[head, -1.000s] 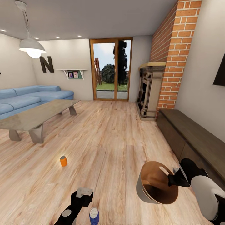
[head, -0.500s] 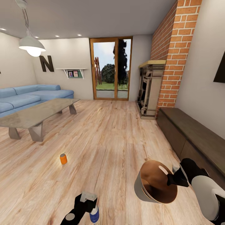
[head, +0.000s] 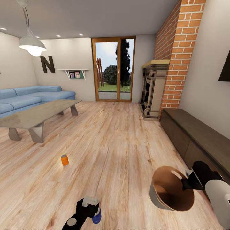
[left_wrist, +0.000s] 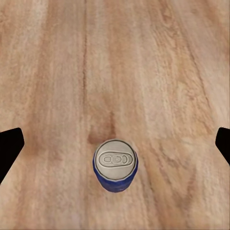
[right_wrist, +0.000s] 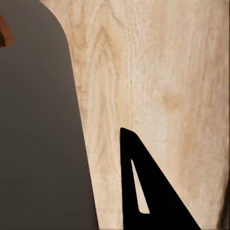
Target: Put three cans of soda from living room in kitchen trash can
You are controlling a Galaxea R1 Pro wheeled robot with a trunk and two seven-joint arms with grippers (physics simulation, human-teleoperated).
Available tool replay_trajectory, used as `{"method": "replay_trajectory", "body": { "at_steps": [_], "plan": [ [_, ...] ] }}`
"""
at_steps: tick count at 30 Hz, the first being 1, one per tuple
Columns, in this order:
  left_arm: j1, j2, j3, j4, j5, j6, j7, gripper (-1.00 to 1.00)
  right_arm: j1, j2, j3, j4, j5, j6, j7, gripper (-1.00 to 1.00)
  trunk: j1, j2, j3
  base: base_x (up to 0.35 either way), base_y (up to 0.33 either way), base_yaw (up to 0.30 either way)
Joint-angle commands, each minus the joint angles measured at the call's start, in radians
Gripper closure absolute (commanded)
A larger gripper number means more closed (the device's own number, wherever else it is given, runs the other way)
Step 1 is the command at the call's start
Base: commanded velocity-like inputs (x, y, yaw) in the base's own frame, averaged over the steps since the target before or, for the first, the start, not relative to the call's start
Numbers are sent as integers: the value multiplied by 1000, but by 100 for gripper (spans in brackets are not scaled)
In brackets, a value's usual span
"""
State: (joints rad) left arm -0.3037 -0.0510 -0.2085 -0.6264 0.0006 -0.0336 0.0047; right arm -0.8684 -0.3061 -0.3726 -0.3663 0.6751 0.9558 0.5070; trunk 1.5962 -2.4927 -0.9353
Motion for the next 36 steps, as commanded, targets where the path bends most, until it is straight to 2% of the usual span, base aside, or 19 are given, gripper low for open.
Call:
{"method": "replay_trajectory", "body": {
  "at_steps": [1, 2, 3, 4, 5, 8, 18, 32, 36],
  "plan": [
    [0, 0, 0, 0, 0, 0, 0, -100, 0, -6, 18, 0, -24, 5, 1, 100, 4, -7, -3, 0, 0, 0],
    [0, 0, 0, -1, 1, 0, 0, -100, 0, -16, 57, 1, -25, 4, 5, 100, 4, -8, -7, 0, 0, 0],
    [0, 0, 0, -1, 1, 0, 0, -100, 0, -19, 75, 1, -25, 4, 8, 100, 5, -8, -11, 0, 0, 0],
    [0, 0, 0, -2, 2, 0, 0, -100, 0, -24, 110, 2, -24, 4, 12, 100, 5, -8, -15, 0, 0, 0],
    [0, 0, 0, -2, 2, 0, 0, -100, 0, -28, 168, 2, -24, 4, 18, 100, 6, -8, -19, 0, 0, 0],
    [0, 0, 0, -5, 2, 0, 0, -100, 0, -31, 200, 3, -24, 4, 20, 100, 7, -9, -30, 0, 0, 0],
    [0, 1, 0, -11, 3, 1, -1, -100, 4, -34, 221, 3, -25, 2, 23, 100, 11, -11, -69, 0, 0, 0],
    [0, 1, 0, -12, 2, 1, -2, -100, 5, -29, 221, -1, -26, 1, 24, 100, 11, -11, -69, 0, 0, 0],
    [0, 1, 0, -12, 2, 2, -2, -100, 5, -26, 222, -2, -25, 1, 24, 100, 13, -12, -84, 0, 0, 0]
  ]
}}
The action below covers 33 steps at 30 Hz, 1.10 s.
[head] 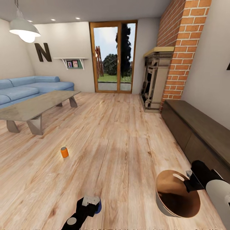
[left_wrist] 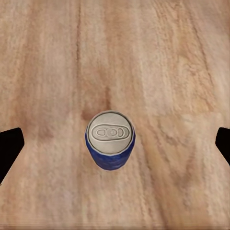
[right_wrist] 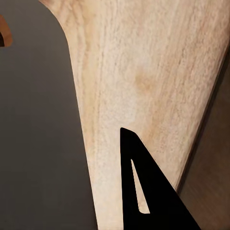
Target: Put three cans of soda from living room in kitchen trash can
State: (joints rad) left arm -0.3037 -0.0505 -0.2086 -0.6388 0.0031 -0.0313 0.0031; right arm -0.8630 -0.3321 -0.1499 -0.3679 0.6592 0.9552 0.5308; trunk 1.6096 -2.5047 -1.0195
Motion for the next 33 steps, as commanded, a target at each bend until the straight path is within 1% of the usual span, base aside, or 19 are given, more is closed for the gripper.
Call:
{"method": "replay_trajectory", "body": {
  "at_steps": [1, 6, 17, 26, 33],
  "plan": [
    [0, 0, 0, 0, 0, 0, 0, -100, -1, 0, -1, 0, -9, 2, 0, 100, 0, 0, -4, 0, 0, 0],
    [0, 0, 0, 0, 0, -1, -1, -100, -1, 1, -1, -1, -8, 2, -2, 100, 3, -2, -23, 0, 0, 0],
    [0, 0, 0, -11, 1, 9, -9, -100, -1, 4, 1, -2, -7, 3, -7, 100, 3, -2, -23, 9, 0, 0],
    [0, 1, 0, -23, 1, 10, -6, -100, -1, 4, 2, -1, -6, 3, -8, 100, 3, -2, -23, 225, 0, 0],
    [0, 1, 0, -24, 0, 8, -5, -100, -1, 5, 2, 0, -7, 3, -10, 100, 3, -2, -23, 81, 0, 0]
  ]
}}
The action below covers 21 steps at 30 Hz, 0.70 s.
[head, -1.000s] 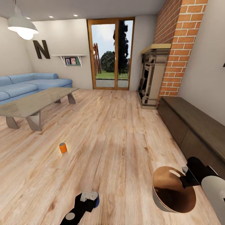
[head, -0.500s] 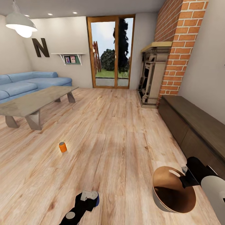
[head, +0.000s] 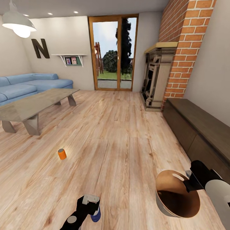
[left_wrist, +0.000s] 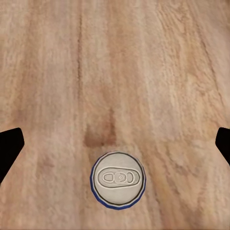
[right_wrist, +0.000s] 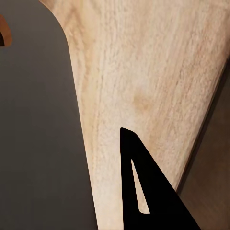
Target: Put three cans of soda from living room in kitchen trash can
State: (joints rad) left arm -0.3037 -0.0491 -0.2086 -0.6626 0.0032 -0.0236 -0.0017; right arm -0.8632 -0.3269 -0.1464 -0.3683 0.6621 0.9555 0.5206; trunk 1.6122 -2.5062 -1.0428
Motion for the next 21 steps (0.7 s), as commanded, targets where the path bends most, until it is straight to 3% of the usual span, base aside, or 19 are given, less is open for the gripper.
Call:
{"method": "replay_trajectory", "body": {
  "at_steps": [1, 4, 17, 21],
  "plan": [
    [0, 0, 0, 0, 0, 0, 0, -100, 0, 0, -2, 0, -10, 3, 0, 100, 0, 0, 0, 13, 0, 0],
    [0, 0, 0, 1, 1, 1, 2, -100, 0, 0, -2, 0, -10, 2, 0, 100, 0, 0, 0, 7, 0, 0],
    [0, 0, 0, 1, 1, 5, 1, -100, -1, 0, -4, -5, -10, 2, 3, 100, 6, -3, -50, 1, 0, 0],
    [0, 0, 0, 1, 1, 3, 3, -100, -2, 0, -6, -52, -15, 11, 4, 100, 7, -4, -62, 0, 0, 0]
  ]
}}
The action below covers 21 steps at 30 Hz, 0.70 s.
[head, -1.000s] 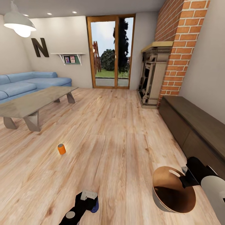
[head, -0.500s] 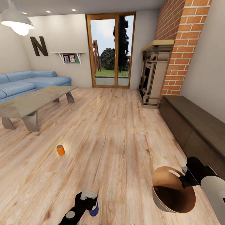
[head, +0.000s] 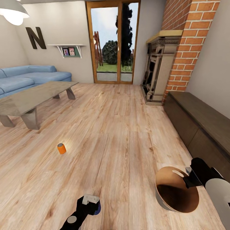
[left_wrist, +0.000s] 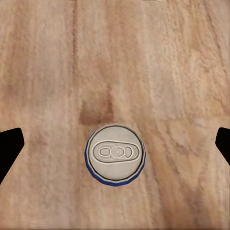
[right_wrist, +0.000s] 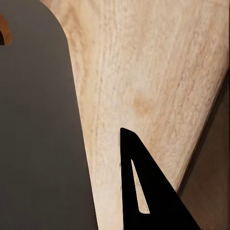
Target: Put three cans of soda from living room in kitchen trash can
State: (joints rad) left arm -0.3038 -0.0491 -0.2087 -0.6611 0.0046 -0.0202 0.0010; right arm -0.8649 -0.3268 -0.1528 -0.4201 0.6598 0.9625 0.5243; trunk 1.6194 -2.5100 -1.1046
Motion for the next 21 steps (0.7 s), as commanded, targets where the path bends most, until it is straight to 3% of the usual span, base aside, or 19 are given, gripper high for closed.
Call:
{"method": "replay_trajectory", "body": {
  "at_steps": [1, 13, 21],
  "plan": [
    [0, 0, 0, 0, 0, 0, 0, -100, -1, 0, 0, -11, -14, 7, 0, 100, 0, 0, 0, 0, 0, 0],
    [0, 0, 0, 0, 0, 1, -8, -100, -5, 0, -2, -37, -20, 11, 4, 100, 0, 0, 0, 21, 0, 0],
    [0, 0, 0, -1, 0, 1, -8, -100, -4, 0, -1, -38, -20, 10, 4, 100, 0, 0, 0, 265, 0, 0]
  ]
}}
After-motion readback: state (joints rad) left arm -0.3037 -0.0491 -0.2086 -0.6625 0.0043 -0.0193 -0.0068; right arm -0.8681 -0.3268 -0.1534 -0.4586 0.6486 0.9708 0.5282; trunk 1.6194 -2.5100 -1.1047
